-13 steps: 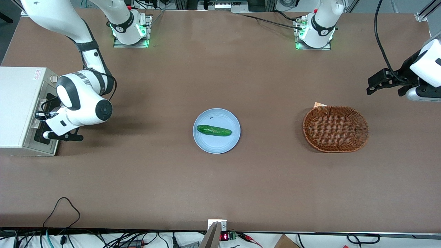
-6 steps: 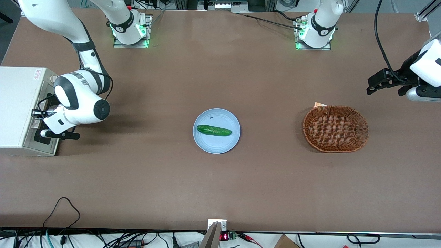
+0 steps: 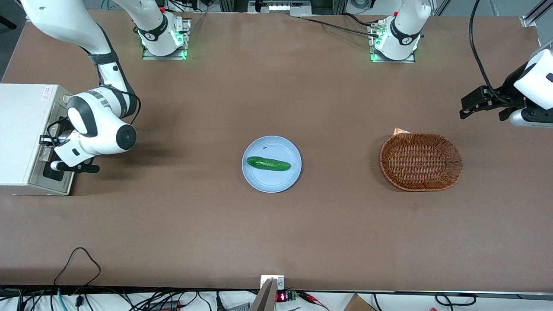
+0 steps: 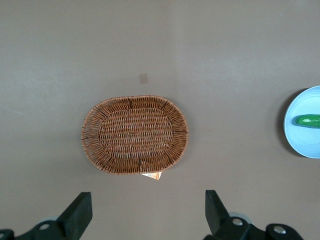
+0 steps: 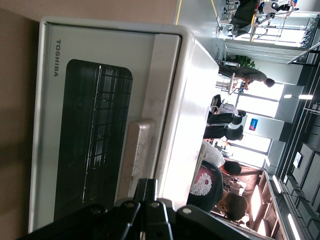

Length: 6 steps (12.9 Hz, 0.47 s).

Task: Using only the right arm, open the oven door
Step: 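Close the right gripper on the silver door handle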

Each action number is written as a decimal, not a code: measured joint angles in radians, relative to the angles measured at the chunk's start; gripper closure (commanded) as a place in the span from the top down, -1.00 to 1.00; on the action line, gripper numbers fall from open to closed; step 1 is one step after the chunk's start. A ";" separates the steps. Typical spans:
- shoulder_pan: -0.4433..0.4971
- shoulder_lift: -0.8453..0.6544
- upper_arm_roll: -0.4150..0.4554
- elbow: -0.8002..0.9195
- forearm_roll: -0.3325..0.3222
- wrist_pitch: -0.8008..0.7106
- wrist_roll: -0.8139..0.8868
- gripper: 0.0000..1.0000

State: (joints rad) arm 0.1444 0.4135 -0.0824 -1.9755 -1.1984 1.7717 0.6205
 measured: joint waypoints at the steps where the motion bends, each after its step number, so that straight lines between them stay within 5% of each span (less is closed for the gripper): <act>1: 0.000 0.000 0.000 -0.001 0.000 0.000 0.000 -0.98; 6: -0.010 0.000 0.000 -0.004 0.000 0.000 0.004 -0.97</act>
State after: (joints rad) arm 0.1348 0.4135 -0.0826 -1.9795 -1.1986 1.7719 0.6246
